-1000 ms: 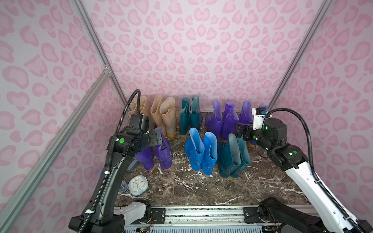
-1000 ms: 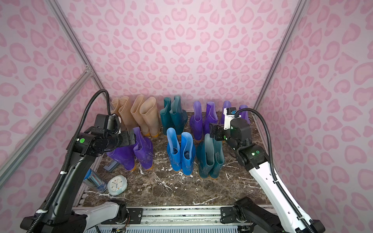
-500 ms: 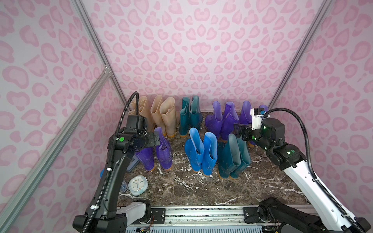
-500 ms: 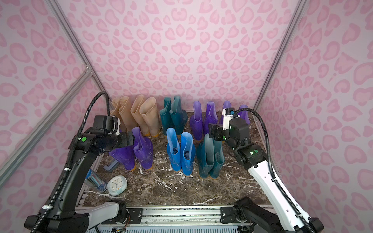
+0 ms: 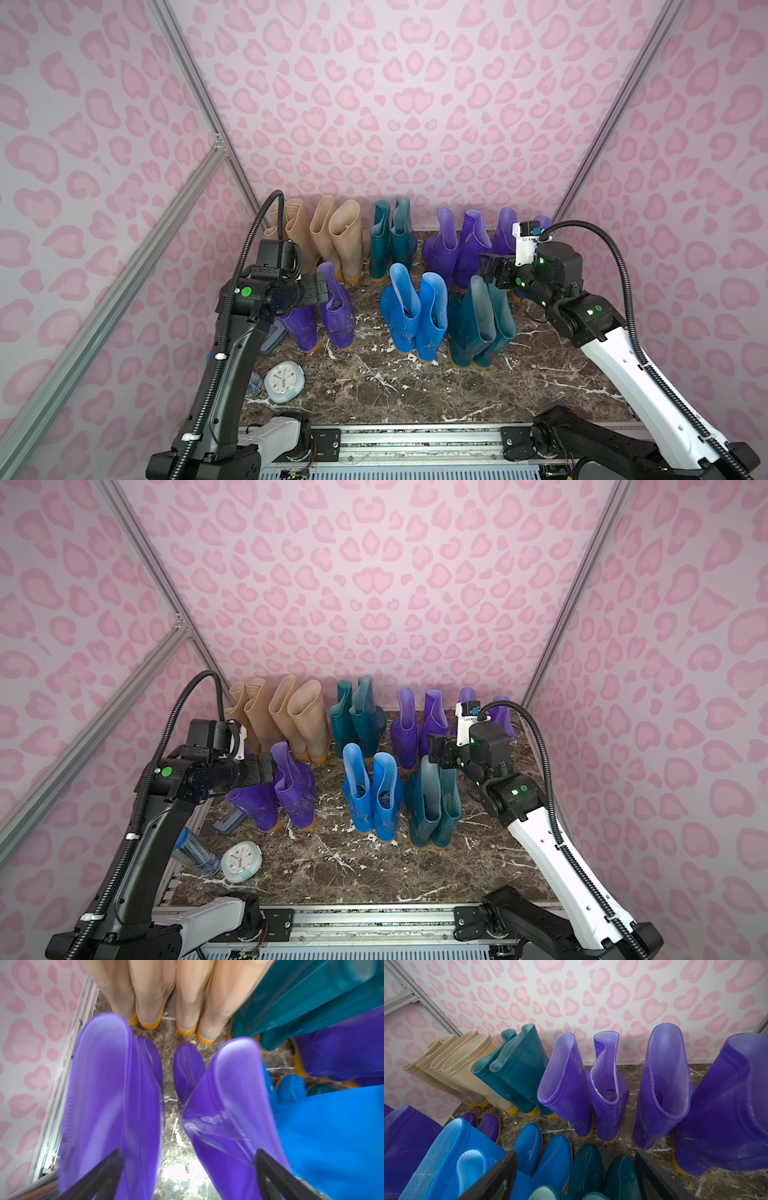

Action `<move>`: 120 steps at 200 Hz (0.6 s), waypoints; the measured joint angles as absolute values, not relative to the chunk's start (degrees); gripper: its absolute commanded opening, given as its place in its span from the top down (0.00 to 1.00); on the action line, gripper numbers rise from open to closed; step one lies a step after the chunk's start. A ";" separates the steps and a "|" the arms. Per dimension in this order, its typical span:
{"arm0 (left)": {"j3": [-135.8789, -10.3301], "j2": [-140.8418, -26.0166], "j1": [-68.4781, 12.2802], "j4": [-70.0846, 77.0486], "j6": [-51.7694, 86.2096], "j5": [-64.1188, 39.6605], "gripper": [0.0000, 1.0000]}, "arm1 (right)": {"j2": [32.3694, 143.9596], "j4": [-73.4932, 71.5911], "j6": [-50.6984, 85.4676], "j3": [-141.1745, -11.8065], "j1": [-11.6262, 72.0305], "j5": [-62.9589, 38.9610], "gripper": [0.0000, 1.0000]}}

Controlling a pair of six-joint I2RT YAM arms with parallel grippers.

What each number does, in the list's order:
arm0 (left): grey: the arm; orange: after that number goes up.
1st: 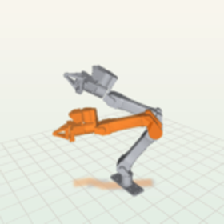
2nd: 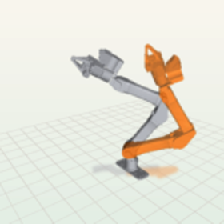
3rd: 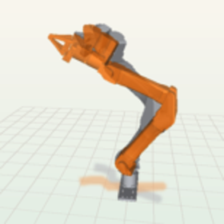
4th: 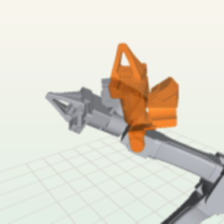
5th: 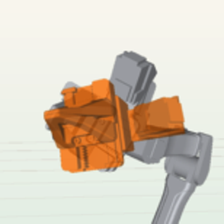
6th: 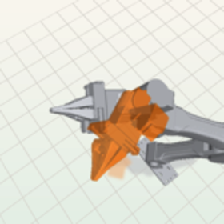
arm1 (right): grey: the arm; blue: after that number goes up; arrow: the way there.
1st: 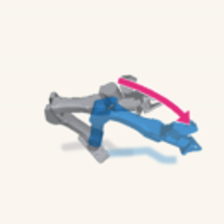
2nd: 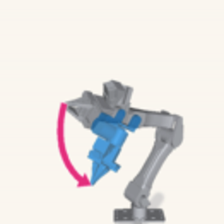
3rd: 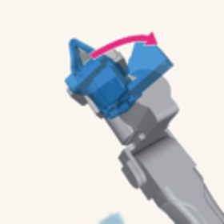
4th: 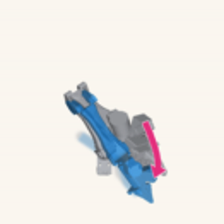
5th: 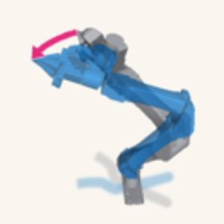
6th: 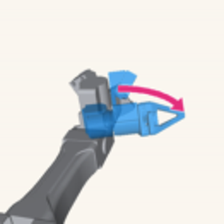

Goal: Match and arrange rain boots in pairs
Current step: Adjust a pair of rain boots at the center of the board.

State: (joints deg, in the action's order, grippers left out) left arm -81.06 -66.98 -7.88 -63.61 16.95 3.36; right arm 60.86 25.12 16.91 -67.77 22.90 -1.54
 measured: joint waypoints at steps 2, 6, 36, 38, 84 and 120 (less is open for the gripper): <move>-80.84 -67.00 -7.88 -63.57 16.95 3.44 0.00 | 60.86 25.15 16.91 -67.77 22.90 -1.54 0.11; -80.51 -67.05 -7.88 -63.53 16.97 3.60 0.00 | 60.86 25.17 16.91 -67.77 22.90 -1.54 0.11; -79.24 -66.83 -7.88 -62.72 16.99 4.51 0.00 | 60.64 25.19 16.91 -67.77 22.92 -1.54 0.11; -79.13 -66.76 -7.88 -62.65 17.02 4.49 0.00 | 60.62 25.17 16.91 -67.77 22.92 -1.54 0.11; -77.97 -66.50 -7.88 -59.07 18.57 -2.13 0.01 | 60.62 25.15 16.91 -67.77 22.92 -1.52 0.11; -76.69 -64.16 -7.88 -56.10 19.79 -6.74 0.01 | 60.62 25.17 16.86 -67.75 22.98 -1.54 0.11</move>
State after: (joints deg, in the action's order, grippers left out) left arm -76.69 -64.16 -7.88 -56.10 19.79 -6.74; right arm 60.62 25.17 16.86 -67.75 22.98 -1.54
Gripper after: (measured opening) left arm 0.991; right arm 0.895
